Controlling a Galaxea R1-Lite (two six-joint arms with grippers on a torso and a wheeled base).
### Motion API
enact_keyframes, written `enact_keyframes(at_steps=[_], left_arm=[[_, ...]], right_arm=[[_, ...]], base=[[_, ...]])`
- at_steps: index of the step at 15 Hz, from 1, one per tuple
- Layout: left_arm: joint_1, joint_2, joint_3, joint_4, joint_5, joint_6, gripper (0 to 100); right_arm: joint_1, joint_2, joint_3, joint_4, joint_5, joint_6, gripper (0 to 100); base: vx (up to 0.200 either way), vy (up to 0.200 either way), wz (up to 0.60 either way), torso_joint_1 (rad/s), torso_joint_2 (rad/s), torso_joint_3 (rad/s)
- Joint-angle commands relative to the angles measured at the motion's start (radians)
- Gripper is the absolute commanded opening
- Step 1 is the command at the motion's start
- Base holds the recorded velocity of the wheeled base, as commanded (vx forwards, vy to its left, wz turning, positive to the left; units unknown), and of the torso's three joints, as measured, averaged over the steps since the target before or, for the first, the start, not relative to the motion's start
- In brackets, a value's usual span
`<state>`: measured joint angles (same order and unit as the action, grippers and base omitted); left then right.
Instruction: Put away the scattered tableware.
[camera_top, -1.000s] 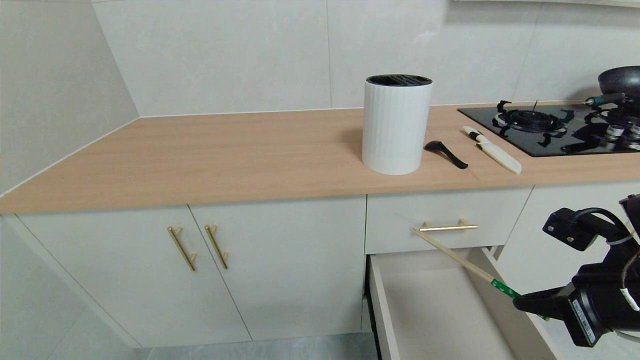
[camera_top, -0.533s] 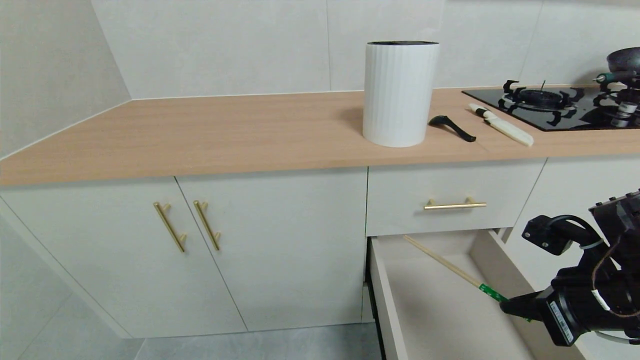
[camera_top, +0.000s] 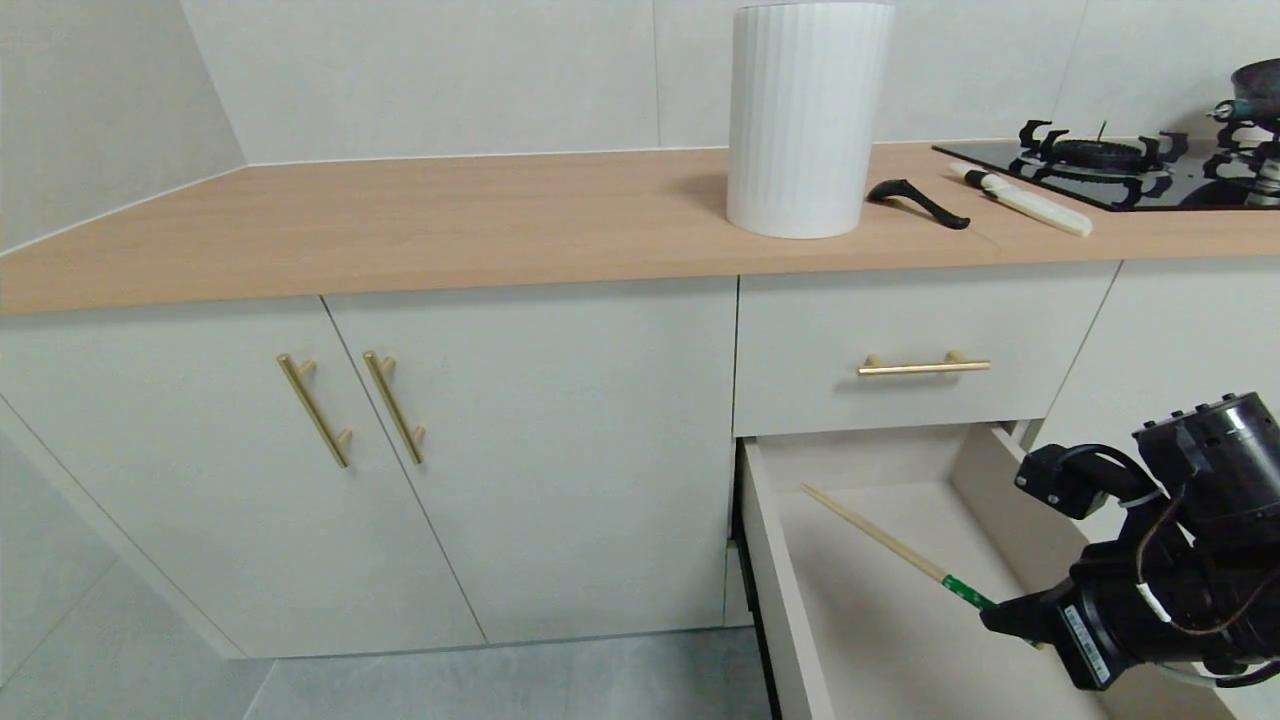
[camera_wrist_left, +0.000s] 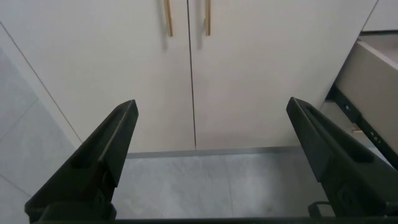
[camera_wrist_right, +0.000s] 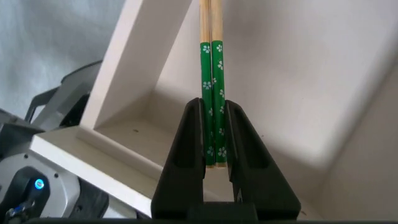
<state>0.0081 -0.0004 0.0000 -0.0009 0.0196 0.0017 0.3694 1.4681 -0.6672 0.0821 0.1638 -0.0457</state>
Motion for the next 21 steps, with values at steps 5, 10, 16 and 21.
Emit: enact_keyframes(at_steps=[5,10,16,21], left_arm=[[0.000,0.000,0.000,-0.001,0.000,0.000,100],[0.000,0.000,0.000,-0.001,0.000,0.000,100],[0.000,0.000,0.000,-0.001,0.000,0.000,100],[0.000,0.000,0.000,-0.001,0.000,0.000,100]], right_arm=[[0.000,0.092,0.008,-0.116,-0.015,0.069,0],[0.039,0.248,-0.063,-0.166,-0.113,0.261,0],[0.109,0.543,-0.169,-0.194,-0.190,0.480,0],[0.109,0.738,-0.160,-0.355,-0.296,0.489,0]], base=[[0.000,0.000,0.00,-0.001,0.01,0.008],[0.000,0.000,0.00,0.000,0.00,0.000],[0.000,0.000,0.00,0.000,0.00,0.000],[0.000,0.000,0.00,0.000,0.00,0.000]])
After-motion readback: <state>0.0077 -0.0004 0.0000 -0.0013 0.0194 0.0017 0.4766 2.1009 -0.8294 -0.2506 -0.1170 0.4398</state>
